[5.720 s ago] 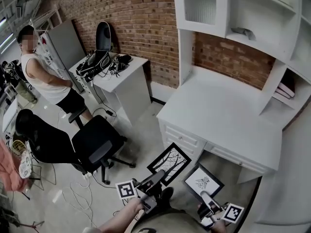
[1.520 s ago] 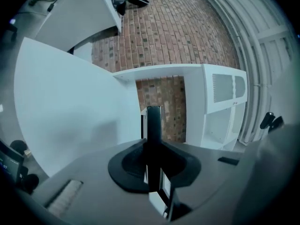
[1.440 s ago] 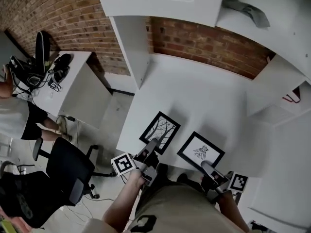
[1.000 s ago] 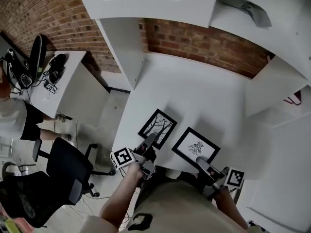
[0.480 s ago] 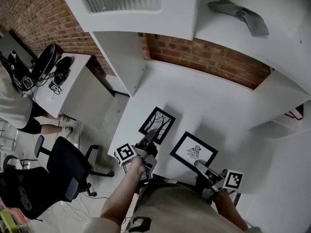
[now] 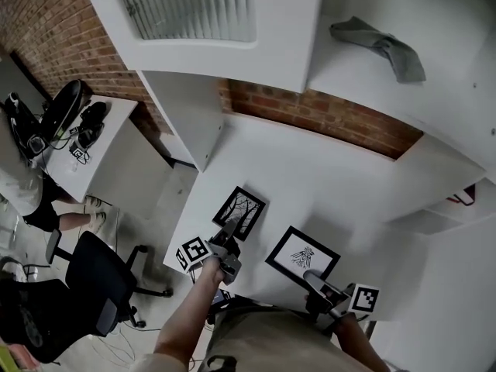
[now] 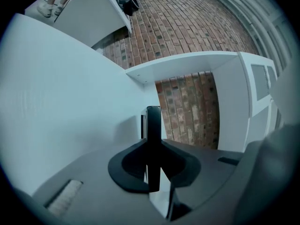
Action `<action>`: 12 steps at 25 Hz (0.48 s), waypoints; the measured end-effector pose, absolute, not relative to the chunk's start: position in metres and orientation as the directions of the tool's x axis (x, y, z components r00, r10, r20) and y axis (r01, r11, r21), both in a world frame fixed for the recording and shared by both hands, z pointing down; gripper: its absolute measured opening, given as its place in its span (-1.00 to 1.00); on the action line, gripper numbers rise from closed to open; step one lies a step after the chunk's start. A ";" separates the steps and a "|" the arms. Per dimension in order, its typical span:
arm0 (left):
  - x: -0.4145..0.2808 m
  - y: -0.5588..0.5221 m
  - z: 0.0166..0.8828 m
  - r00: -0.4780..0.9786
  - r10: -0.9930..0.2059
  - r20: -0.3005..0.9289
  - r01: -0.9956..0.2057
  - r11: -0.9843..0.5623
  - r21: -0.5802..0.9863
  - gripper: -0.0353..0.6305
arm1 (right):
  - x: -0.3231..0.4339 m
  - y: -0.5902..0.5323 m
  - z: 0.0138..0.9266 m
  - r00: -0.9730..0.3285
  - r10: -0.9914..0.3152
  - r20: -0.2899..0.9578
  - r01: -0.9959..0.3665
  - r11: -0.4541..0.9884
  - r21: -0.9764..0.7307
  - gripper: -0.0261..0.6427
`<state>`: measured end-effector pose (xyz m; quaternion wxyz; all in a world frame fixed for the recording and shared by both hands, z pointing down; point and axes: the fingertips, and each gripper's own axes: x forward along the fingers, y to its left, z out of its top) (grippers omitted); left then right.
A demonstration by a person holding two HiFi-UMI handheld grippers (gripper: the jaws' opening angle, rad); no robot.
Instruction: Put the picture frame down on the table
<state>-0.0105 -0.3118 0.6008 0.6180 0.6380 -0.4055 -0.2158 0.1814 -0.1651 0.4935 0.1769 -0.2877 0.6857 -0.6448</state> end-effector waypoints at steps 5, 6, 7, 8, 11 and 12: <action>-0.023 -0.307 0.610 0.573 -0.788 0.225 -0.239 0.102 0.966 -0.77 | 0.169 -0.165 0.486 -0.786 -0.605 0.130 -0.182 0.026 -0.983 -0.87; -0.021 -0.305 0.611 0.571 -0.782 0.247 -0.249 0.122 0.961 -0.77 | 0.171 -0.162 0.484 -0.780 -0.609 0.143 -0.192 0.016 -0.981 -0.87; -0.018 -0.304 0.613 0.573 -0.776 0.264 -0.260 0.133 0.956 -0.77 | 0.175 -0.159 0.483 -0.772 -0.617 0.157 -0.200 0.001 -0.980 -0.87; -0.015 -0.304 0.616 0.576 -0.769 0.279 -0.276 0.138 0.951 -0.76 | 0.180 -0.157 0.482 -0.763 -0.625 0.164 -0.200 -0.013 -0.980 -0.87; -0.009 -0.308 0.630 0.571 -0.744 0.348 -0.343 0.168 0.924 -0.76 | 0.191 -0.158 0.479 -0.750 -0.644 0.151 -0.165 -0.038 -0.985 -0.87; -0.008 -0.308 0.635 0.564 -0.735 0.375 -0.364 0.186 0.913 -0.76 | 0.196 -0.159 0.479 -0.747 -0.649 0.147 -0.155 -0.044 -0.987 -0.87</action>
